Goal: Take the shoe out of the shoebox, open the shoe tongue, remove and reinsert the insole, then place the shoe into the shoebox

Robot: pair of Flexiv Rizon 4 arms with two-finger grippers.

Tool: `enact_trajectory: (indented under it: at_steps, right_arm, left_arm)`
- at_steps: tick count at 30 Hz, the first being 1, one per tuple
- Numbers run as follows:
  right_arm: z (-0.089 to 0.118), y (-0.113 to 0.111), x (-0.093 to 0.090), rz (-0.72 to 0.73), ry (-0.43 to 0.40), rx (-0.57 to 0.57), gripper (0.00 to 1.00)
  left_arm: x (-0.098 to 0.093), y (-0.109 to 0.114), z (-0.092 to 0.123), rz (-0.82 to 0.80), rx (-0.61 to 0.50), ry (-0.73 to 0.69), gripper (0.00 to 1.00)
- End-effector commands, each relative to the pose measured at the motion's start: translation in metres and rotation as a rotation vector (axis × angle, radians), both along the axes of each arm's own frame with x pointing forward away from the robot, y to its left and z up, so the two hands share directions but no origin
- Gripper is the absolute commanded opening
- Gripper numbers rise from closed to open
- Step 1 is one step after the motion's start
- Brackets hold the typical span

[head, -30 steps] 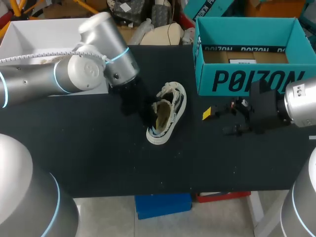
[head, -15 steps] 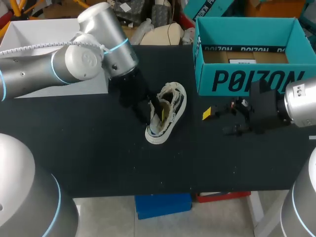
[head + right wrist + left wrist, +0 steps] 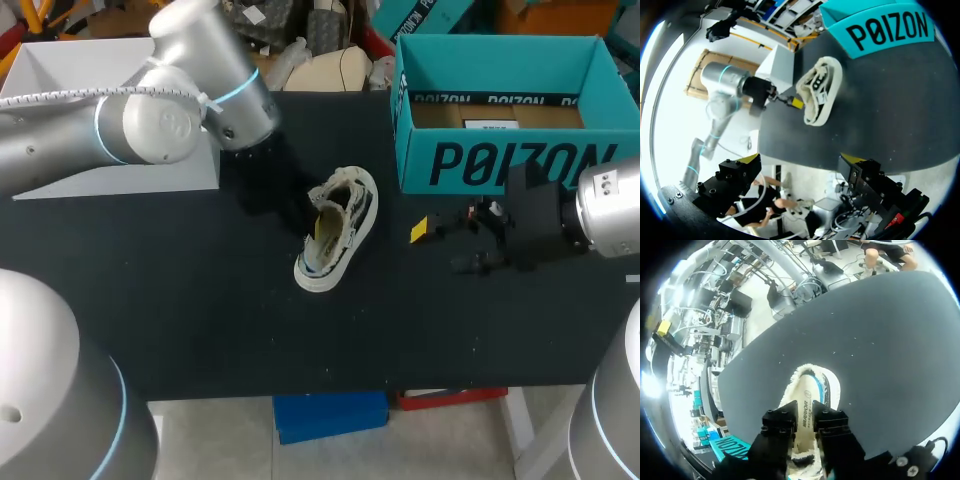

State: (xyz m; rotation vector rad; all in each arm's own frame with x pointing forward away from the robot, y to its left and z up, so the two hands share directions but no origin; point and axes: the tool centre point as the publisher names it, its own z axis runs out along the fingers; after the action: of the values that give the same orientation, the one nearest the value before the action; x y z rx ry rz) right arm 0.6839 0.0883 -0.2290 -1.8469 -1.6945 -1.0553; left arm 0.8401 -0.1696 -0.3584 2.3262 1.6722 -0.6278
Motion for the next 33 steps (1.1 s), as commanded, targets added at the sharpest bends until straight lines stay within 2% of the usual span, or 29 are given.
enact_trajectory:
  at_steps: [1,9,18,33]
  right_arm:
    - [0.0,0.001,0.0,-0.001,0.001,-0.002,1.0]
    - [0.0,0.001,0.0,-0.001,0.001,-0.002,1.0]
    - [0.0,0.001,0.0,-0.001,0.001,-0.002,1.0]
    - [0.0,0.001,0.0,-0.001,0.001,-0.002,1.0]
  left_arm:
    - [-0.002,-0.002,0.0,-0.027,0.057,-0.041,0.0]
    - [0.001,0.0,-0.011,-0.078,0.135,-0.093,0.0]
    - [-0.001,-0.003,-0.028,-0.108,0.157,-0.124,0.0]
    - [-0.005,-0.003,-0.051,-0.141,0.219,-0.078,0.0]
